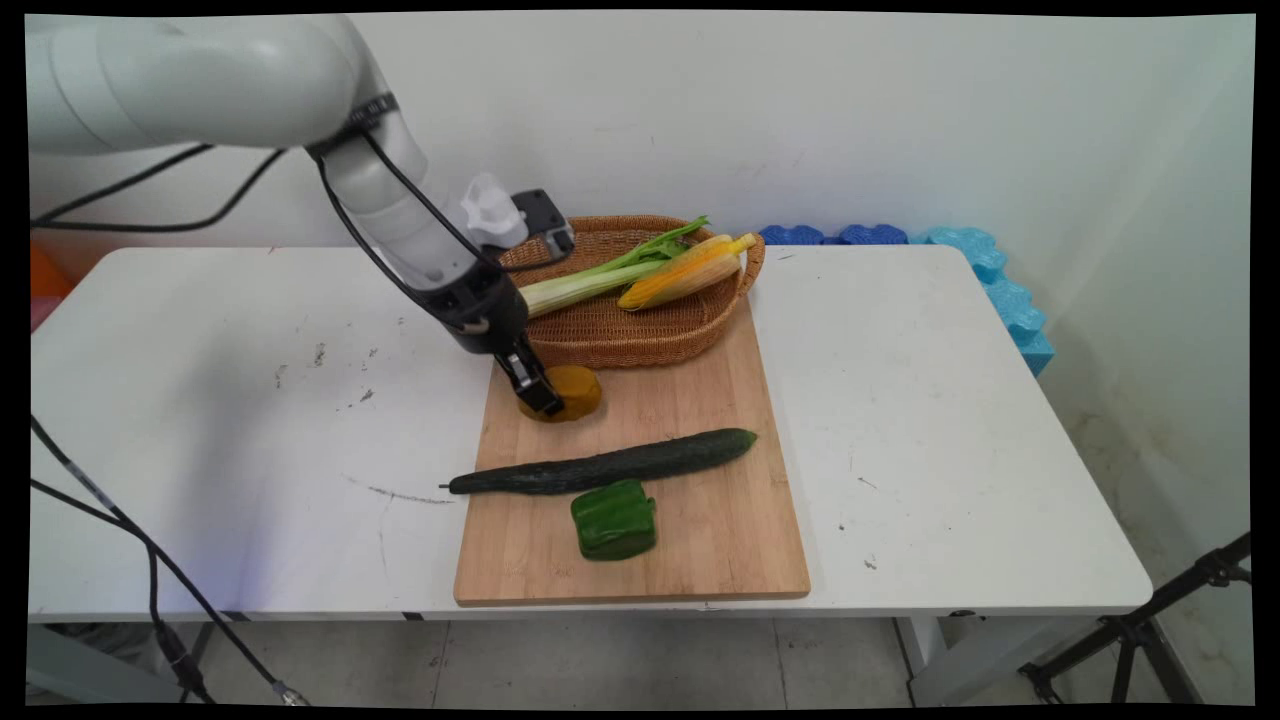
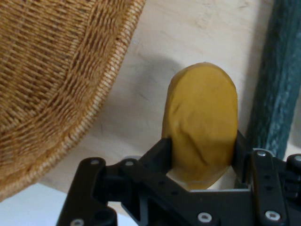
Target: Place the picked object on the cutting board
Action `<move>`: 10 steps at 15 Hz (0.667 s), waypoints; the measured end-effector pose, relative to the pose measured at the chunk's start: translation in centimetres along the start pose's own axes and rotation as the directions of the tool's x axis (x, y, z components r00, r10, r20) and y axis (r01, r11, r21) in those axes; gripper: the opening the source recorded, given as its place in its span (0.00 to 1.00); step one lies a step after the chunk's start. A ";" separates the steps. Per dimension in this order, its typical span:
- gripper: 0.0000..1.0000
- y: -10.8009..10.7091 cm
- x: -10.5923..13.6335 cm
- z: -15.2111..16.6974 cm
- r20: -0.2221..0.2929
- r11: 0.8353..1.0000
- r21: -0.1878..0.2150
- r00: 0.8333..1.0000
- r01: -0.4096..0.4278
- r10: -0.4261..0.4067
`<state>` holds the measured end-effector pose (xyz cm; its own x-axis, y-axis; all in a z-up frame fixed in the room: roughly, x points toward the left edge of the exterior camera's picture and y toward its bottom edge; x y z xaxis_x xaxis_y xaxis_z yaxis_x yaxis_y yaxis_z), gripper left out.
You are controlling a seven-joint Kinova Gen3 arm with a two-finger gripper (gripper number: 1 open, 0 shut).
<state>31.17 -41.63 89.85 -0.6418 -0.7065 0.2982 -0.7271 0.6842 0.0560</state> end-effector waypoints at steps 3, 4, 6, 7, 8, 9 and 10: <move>0.00 0.1 -0.1 1.4 0.004 1.000 -0.002 1.000 0.022 -0.022; 0.00 0.2 -0.1 1.9 0.006 1.000 -0.003 1.000 0.030 -0.030; 0.00 0.3 -0.3 2.6 0.010 0.999 -0.006 0.999 0.039 -0.039; 1.00 0.4 -0.3 2.9 0.010 0.999 -0.009 0.999 0.041 -0.041; 1.00 0.5 -0.4 3.1 0.010 0.999 -0.012 0.999 0.043 -0.043; 1.00 0.6 -0.4 3.2 0.007 0.999 -0.015 0.999 0.043 -0.043; 1.00 0.7 -0.4 3.2 0.005 0.999 -0.018 0.999 0.042 -0.042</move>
<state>30.19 -41.44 86.70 -0.6118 -0.7354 0.2913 -0.7489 0.6571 0.0858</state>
